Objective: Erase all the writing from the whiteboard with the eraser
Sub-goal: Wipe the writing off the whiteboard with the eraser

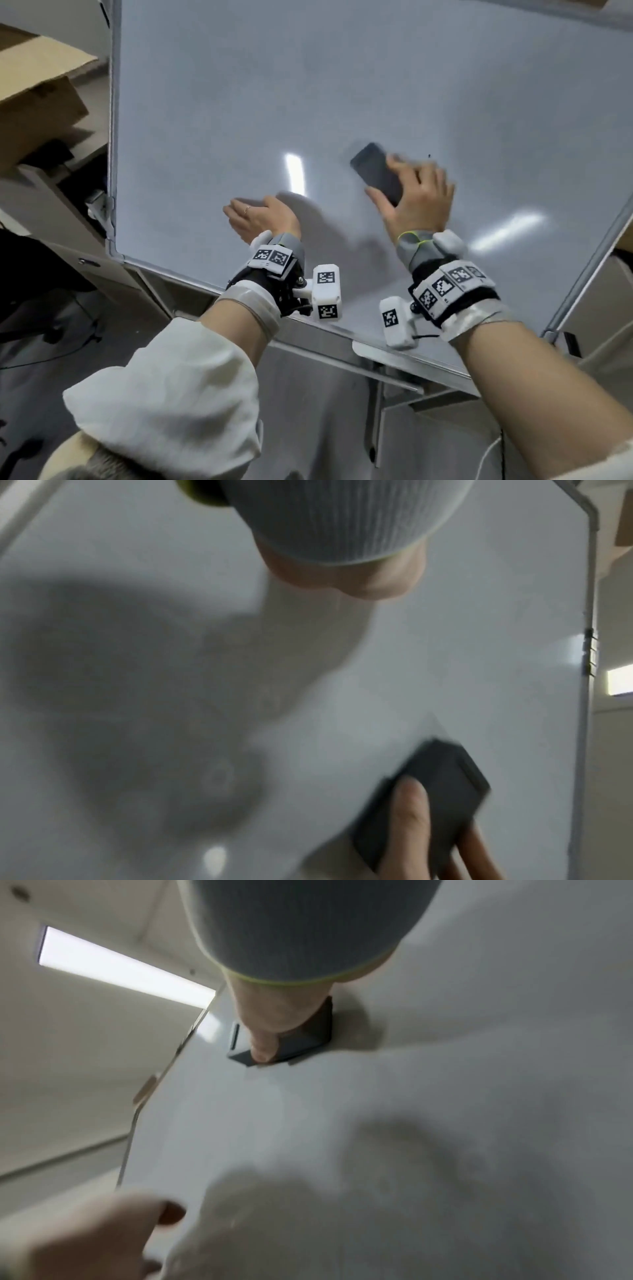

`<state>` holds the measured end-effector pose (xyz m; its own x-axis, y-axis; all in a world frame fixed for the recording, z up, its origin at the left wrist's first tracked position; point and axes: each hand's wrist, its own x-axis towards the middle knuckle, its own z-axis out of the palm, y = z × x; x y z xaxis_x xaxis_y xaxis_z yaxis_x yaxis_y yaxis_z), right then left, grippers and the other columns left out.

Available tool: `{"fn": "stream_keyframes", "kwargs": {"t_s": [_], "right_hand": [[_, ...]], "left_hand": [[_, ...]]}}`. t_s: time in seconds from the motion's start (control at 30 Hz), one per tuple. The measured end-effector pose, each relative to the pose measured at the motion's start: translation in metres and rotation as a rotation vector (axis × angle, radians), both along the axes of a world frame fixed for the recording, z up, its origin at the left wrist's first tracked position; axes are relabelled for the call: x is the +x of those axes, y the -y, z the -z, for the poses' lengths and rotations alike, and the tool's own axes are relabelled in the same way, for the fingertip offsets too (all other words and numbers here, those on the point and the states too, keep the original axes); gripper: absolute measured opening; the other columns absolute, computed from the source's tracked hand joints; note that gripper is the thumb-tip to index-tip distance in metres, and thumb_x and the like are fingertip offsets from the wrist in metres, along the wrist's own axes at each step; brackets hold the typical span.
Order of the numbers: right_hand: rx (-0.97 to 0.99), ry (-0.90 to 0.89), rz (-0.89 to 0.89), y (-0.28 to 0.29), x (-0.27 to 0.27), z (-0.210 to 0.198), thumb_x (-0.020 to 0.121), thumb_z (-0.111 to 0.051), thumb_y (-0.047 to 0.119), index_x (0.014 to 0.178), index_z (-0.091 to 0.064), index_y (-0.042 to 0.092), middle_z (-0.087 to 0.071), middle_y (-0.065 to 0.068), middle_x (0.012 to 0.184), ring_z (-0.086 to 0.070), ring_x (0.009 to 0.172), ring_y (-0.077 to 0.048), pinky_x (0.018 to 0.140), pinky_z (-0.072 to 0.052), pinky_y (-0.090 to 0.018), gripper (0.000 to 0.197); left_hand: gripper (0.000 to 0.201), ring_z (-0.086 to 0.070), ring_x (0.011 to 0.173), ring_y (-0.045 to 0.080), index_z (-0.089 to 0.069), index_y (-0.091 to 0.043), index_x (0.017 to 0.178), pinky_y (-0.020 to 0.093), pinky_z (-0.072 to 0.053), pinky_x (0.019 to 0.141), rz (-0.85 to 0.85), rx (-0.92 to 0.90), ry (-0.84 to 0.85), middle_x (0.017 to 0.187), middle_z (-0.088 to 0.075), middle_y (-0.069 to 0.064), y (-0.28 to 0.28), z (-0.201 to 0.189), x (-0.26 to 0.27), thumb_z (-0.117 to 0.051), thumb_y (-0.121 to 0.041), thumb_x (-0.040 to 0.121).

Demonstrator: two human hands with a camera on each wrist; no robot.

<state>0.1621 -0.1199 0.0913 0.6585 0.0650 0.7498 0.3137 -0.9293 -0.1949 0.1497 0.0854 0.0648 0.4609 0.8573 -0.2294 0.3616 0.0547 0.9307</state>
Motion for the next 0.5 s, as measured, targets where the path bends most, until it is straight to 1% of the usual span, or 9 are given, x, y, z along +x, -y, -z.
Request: {"fn": "stream_keyframes", "kwargs": {"t_s": [0.07,0.1,0.17,0.2,0.27,0.3,0.4,0.43,0.5], "right_hand": [[0.150,-0.012,0.142,0.033,0.016,-0.035,0.075,-0.067,0.057,0.123,-0.065,0.027,-0.062,-0.013,0.107,-0.057,0.100,-0.035,0.082,-0.040,-0.041,0.056],[0.210,-0.038,0.200,0.046,0.021,-0.046,0.077,-0.065,0.057,0.126,-0.062,0.027,-0.060,-0.014,0.112,-0.055,0.105,-0.035,0.085,-0.040,-0.041,0.058],[0.289,-0.069,0.282,0.065,0.024,-0.055,0.079,-0.062,0.058,0.130,-0.059,0.026,-0.057,-0.014,0.116,-0.052,0.112,-0.034,0.088,-0.038,-0.040,0.061],[0.318,-0.072,0.285,0.069,0.023,-0.052,0.079,-0.063,0.057,0.130,-0.059,0.026,-0.057,-0.014,0.115,-0.052,0.112,-0.033,0.088,-0.037,-0.039,0.061],[0.319,-0.045,0.199,0.058,0.016,-0.032,0.076,-0.068,0.055,0.126,-0.063,0.024,-0.059,-0.014,0.109,-0.055,0.104,-0.034,0.084,-0.039,-0.038,0.059],[0.273,-0.032,0.125,0.046,0.010,-0.017,0.074,-0.070,0.054,0.123,-0.066,0.023,-0.061,-0.013,0.105,-0.057,0.100,-0.035,0.083,-0.040,-0.039,0.057],[0.009,-0.063,-0.105,0.002,-0.016,0.036,0.072,-0.074,0.056,0.117,-0.069,0.025,-0.064,-0.008,0.098,-0.058,0.092,-0.032,0.080,-0.037,-0.039,0.055],[-0.039,-0.084,-0.156,-0.010,-0.026,0.050,0.071,-0.076,0.056,0.117,-0.070,0.025,-0.064,-0.007,0.096,-0.058,0.090,-0.031,0.078,-0.036,-0.039,0.055],[-0.087,-0.108,-0.202,-0.019,-0.036,0.060,0.071,-0.077,0.056,0.116,-0.071,0.026,-0.065,-0.005,0.095,-0.059,0.087,-0.030,0.076,-0.034,-0.039,0.055]], "left_hand": [[0.064,-0.012,0.151,0.022,-0.020,-0.009,0.154,0.035,-0.008,0.123,0.040,0.021,0.023,0.164,-0.011,0.004,0.015,-0.015,0.007,-0.043,-0.025,0.096],[0.065,-0.011,0.151,0.022,-0.020,-0.009,0.154,0.035,-0.009,0.123,0.055,0.033,0.032,0.164,-0.011,0.004,0.021,-0.019,0.009,-0.044,-0.026,0.096],[0.067,-0.009,0.151,0.022,-0.018,-0.010,0.154,0.036,-0.008,0.122,0.083,0.053,0.040,0.164,-0.010,0.003,0.033,-0.023,0.012,-0.045,-0.027,0.096],[0.068,-0.007,0.151,0.022,-0.016,-0.010,0.155,0.036,-0.008,0.121,0.098,0.064,0.032,0.164,-0.008,0.003,0.039,-0.021,0.013,-0.045,-0.027,0.095],[0.069,-0.006,0.152,0.022,-0.014,-0.011,0.155,0.036,-0.008,0.121,0.113,0.107,0.020,0.164,-0.007,0.003,0.046,-0.010,0.012,-0.045,-0.026,0.095],[0.068,-0.007,0.152,0.023,-0.015,-0.011,0.155,0.035,-0.007,0.121,0.115,0.137,0.028,0.164,-0.008,0.004,0.046,-0.003,0.011,-0.045,-0.026,0.095],[0.064,-0.012,0.151,0.022,-0.023,-0.010,0.154,0.032,-0.010,0.122,0.093,0.197,0.102,0.163,-0.016,0.005,0.042,0.023,0.006,-0.044,-0.023,0.095],[0.062,-0.014,0.150,0.022,-0.025,-0.010,0.153,0.032,-0.012,0.122,0.076,0.204,0.121,0.162,-0.018,0.004,0.039,0.031,0.003,-0.044,-0.023,0.095],[0.060,-0.018,0.149,0.022,-0.028,-0.011,0.152,0.034,-0.015,0.122,0.055,0.205,0.141,0.162,-0.021,0.004,0.035,0.041,-0.002,-0.043,-0.023,0.095]]}}
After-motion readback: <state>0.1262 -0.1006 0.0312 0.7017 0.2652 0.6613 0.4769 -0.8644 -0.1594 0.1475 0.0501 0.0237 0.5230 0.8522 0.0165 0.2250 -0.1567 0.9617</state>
